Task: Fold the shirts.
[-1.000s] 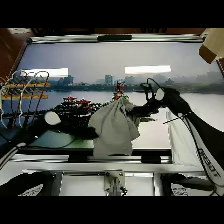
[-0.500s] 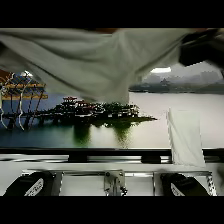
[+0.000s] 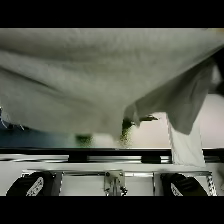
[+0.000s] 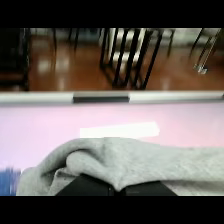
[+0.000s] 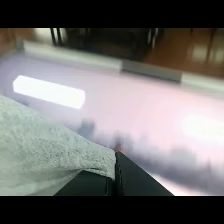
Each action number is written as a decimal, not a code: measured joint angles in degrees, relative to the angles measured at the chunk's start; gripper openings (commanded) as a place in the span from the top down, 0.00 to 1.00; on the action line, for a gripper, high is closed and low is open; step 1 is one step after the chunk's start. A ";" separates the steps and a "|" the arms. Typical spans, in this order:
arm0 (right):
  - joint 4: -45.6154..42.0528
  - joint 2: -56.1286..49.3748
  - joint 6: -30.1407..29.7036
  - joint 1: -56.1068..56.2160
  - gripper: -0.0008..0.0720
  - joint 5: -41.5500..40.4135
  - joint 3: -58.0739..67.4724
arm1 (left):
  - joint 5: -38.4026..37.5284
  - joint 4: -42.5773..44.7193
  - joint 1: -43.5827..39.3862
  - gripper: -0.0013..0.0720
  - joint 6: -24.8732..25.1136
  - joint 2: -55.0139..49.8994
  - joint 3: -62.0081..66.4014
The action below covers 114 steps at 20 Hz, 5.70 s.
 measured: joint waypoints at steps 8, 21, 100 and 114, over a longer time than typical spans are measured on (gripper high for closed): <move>-3.39 -12.55 2.14 0.02 0.88 -4.39 -29.81 | 9.20 -2.08 -1.44 0.94 -0.46 -3.76 -34.80; -0.79 -28.83 9.44 -0.02 0.88 -17.14 -36.44 | 23.02 -11.93 -5.09 0.26 4.76 -21.75 -40.87; -0.87 -61.37 8.98 -0.17 0.26 -19.32 10.75 | 2.25 21.62 -11.52 0.18 -7.34 -56.50 11.85; 7.74 -52.02 0.55 -17.77 0.26 18.88 8.57 | -15.74 -0.83 -5.25 0.16 0.92 -46.18 -19.61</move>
